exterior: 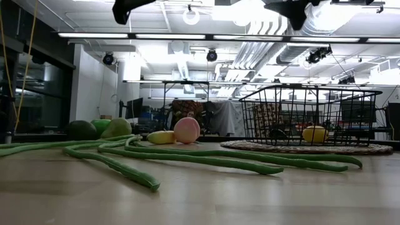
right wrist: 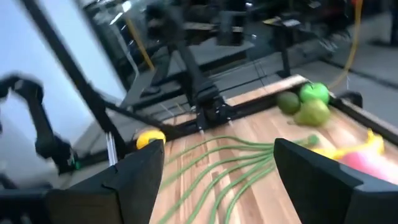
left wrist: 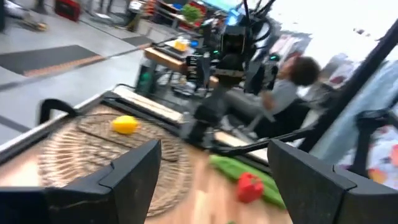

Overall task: Build produce basket
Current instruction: Put the red bell pepper into the wire basket

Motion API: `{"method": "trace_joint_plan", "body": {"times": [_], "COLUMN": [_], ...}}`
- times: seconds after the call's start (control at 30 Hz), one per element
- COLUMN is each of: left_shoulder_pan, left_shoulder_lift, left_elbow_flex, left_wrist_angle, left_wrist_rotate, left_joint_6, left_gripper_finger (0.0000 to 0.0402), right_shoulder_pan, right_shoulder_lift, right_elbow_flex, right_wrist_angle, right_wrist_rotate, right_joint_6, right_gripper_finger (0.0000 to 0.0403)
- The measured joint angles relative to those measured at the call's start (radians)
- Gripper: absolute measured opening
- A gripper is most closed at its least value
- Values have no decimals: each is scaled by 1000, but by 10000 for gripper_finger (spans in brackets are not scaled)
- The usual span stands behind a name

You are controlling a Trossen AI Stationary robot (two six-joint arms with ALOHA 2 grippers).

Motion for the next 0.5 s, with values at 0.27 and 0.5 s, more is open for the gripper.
{"method": "trace_joint_plan", "body": {"times": [0.27, 0.5], "left_shoulder_pan": [0, 0], "left_shoulder_lift": [0, 0], "left_elbow_flex": [0, 0], "left_wrist_angle": [36, 34], "left_wrist_rotate": [-6, -8], "left_joint_6": [11, 54], "left_gripper_finger": [282, 282], "right_shoulder_pan": [31, 122], "right_shoulder_lift": [23, 70], "right_elbow_flex": [2, 194], "right_wrist_angle": [2, -434], "right_wrist_rotate": [3, 26], "right_joint_6": [-66, -6], "right_gripper_finger": [293, 293]}}
